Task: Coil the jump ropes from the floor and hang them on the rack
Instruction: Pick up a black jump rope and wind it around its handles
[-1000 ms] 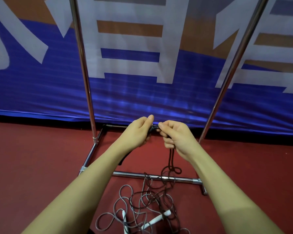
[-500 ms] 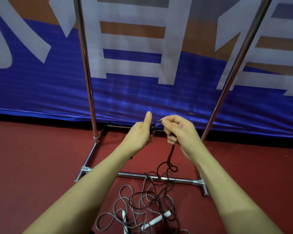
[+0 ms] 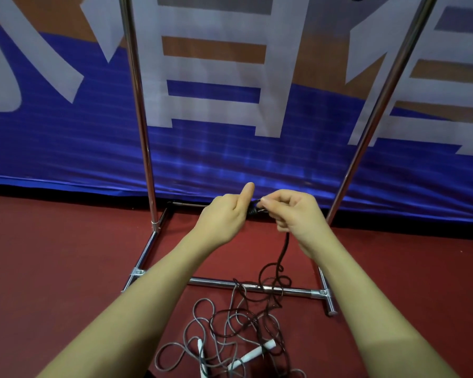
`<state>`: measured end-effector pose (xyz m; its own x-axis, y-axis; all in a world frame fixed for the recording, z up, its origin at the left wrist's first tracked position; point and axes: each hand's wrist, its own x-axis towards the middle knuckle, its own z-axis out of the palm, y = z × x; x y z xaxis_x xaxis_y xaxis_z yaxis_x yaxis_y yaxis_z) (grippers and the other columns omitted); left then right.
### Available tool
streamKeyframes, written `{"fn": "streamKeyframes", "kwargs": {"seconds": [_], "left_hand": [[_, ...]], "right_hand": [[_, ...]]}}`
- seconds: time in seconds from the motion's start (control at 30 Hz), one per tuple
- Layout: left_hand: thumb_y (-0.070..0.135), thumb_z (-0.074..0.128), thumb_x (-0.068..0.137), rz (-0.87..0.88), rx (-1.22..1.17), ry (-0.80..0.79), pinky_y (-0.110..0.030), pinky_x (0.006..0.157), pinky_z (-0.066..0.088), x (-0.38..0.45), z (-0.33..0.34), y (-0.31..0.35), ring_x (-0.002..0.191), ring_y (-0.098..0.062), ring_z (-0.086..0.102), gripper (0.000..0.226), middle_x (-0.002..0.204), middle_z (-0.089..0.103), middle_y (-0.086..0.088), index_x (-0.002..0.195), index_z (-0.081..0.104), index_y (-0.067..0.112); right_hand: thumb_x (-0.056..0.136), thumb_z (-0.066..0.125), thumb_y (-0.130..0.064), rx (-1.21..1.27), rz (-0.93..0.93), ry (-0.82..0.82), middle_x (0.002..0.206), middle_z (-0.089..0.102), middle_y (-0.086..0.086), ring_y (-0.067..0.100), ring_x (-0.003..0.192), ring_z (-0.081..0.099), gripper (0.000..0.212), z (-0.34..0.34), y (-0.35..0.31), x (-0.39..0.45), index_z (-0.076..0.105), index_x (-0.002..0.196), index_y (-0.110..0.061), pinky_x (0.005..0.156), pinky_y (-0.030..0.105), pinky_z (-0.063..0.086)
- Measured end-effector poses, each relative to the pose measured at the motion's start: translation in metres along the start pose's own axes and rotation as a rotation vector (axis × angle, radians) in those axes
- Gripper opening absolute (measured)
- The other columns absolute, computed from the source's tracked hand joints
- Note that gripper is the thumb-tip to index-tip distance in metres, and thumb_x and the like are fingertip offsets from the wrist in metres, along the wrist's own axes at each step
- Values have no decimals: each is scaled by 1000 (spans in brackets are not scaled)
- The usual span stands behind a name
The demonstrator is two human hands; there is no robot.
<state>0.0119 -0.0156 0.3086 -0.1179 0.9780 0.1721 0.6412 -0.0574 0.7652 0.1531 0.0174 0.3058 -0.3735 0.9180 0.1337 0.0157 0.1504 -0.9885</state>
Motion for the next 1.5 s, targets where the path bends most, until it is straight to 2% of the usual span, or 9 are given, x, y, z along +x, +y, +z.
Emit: {"fn": "streamKeyframes", "kwargs": {"seconds": [0.13, 0.3, 0.43, 0.57, 0.67, 0.87, 1.0, 1.33, 1.5], "left_hand": [[42, 21, 103, -4, 31, -6, -38, 71, 34, 0, -1, 5, 84, -39, 51, 51, 57, 37, 4, 57, 27, 22], [71, 29, 86, 89, 50, -14, -32, 57, 33, -1, -2, -4, 58, -19, 43, 66, 55, 43, 2, 66, 52, 12], [55, 43, 91, 115, 6, 53, -29, 52, 27, -2, -5, -5, 51, -14, 32, 52, 49, 31, 6, 59, 37, 15], [50, 45, 94, 100, -147, 70, -28, 52, 22, -3, -9, -8, 53, -11, 25, 54, 54, 26, 8, 62, 39, 7], [53, 46, 89, 52, -369, 57, -30, 51, 21, -3, -11, -9, 50, -12, 24, 50, 53, 27, 6, 49, 37, 23], [16, 41, 100, 10, -638, 106, -15, 39, 22, -4, -8, 2, 38, -3, 23, 42, 45, 29, 11, 58, 33, 14], [20, 35, 102, 17, -624, 45, -19, 41, 19, -3, -7, 5, 38, -4, 22, 37, 42, 29, 12, 66, 36, 13], [27, 31, 101, -37, -498, 41, -25, 46, 25, 4, 1, 6, 41, -8, 26, 38, 41, 31, 13, 65, 35, 17], [52, 45, 93, -208, -802, 160, -24, 42, 21, 7, -6, 14, 41, -11, 23, 50, 50, 28, 1, 60, 33, 17]], "right_hand": [[94, 51, -7, 179, 2, 32, 47, 41, -5, 4, 39, 25, 20, -1, 1, -1, 63, 78, -1, 41, 16, 23], [95, 49, -7, 225, -26, 50, 51, 51, -3, 8, 42, 37, 21, 4, 0, -2, 61, 79, -3, 45, 18, 33], [93, 51, -5, 295, -37, 40, 55, 57, 0, 9, 47, 43, 19, 5, -4, -3, 61, 78, -4, 49, 17, 38], [88, 55, -8, 293, -38, -43, 60, 60, 1, 10, 51, 49, 11, 4, -6, -6, 59, 78, -6, 55, 19, 43], [84, 60, -11, 273, -11, -140, 65, 63, 2, 12, 53, 54, 6, 4, -5, -10, 57, 80, -7, 62, 26, 48], [79, 56, -20, 244, 25, -193, 62, 61, 1, 12, 50, 55, 16, 6, -10, -14, 59, 83, -4, 64, 31, 53], [80, 55, -18, 278, -36, -150, 60, 60, 0, 11, 46, 50, 15, 6, -11, -16, 55, 82, -4, 52, 25, 50], [92, 49, -8, 301, -90, -55, 60, 59, 0, 11, 45, 47, 9, 8, -7, -13, 51, 85, -4, 50, 23, 45], [89, 52, -18, 223, 3, -152, 59, 58, -1, 11, 47, 50, 16, 13, -9, -12, 58, 83, -4, 55, 26, 51]]}}
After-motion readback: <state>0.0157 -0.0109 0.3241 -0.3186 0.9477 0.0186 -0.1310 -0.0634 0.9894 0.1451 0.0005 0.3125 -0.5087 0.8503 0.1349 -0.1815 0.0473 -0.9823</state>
